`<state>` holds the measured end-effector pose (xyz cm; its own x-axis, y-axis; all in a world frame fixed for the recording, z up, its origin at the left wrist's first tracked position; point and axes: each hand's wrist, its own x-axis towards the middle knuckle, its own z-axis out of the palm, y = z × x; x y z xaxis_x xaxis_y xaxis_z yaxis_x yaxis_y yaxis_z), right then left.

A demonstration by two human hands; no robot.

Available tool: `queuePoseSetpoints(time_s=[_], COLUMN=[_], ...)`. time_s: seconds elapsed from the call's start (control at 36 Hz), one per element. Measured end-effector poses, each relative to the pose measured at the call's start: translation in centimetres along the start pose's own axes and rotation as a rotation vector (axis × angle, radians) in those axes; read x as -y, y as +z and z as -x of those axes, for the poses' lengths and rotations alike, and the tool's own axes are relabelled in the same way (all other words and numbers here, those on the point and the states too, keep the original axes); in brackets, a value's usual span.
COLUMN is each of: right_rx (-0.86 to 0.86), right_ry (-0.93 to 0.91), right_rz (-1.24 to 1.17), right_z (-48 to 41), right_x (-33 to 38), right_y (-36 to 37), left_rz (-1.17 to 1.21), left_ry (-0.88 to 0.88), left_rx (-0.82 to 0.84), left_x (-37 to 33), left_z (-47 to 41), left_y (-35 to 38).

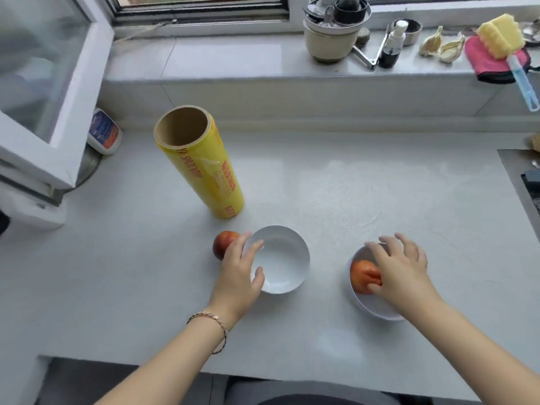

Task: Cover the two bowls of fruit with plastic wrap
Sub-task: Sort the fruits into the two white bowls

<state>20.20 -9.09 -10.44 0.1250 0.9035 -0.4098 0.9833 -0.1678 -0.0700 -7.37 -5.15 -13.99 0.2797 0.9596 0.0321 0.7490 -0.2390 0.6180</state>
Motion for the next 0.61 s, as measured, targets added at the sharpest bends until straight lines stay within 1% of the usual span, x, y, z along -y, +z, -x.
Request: queuePoseSetpoints(time_s=[0.03,0.08,0.14,0.17,0.22,0.31,0.36,0.47,0.53,0.61], right_rx=[-0.035,-0.058,-0.029,-0.009,0.022,0.030,0.064,0.156,0.161,0.141], right_ry=[-0.056,-0.187,-0.297,-0.320,-0.276,-0.087,0.001,0.064,0.071,0.066], right_rz=[-0.034,-0.115,-0.177,-0.206,-0.262,-0.341,-0.328,-0.371,-0.447,-0.598], right_z=[-0.2,-0.8,-1.6,-2.0,-2.9,-4.2,-4.9,-5.3,-5.4,-5.2], right_x=[1.5,4.6,7.6,9.1,11.4,12.9,12.9,11.8,11.0,10.4], right_y=[-0.6,-1.5,-1.7,-1.6,-1.1,0.1,1.1,3.1,3.8,4.0], left_rz=[-0.017,-0.084,-0.137,-0.138,-0.118,-0.085,-0.070,-0.051,-0.019,0.033], left_ry=[-0.085,-0.226,-0.326,-0.359,-0.394,-0.424,-0.422,-0.403,-0.408,-0.389], left_rx=[0.001,0.056,0.143,0.183,0.247,0.308,0.294,0.229,0.159,0.008], left_x=[0.8,2.2,3.7,4.4,5.7,7.0,7.4,7.5,7.1,5.6], left_z=[-0.3,-1.1,-1.9,-2.3,-3.0,-3.8,-4.2,-4.0,-3.3,-1.9], left_y=[-0.7,-1.8,-2.4,-2.6,-2.6,-2.4,-2.2,-2.5,-3.2,-4.8])
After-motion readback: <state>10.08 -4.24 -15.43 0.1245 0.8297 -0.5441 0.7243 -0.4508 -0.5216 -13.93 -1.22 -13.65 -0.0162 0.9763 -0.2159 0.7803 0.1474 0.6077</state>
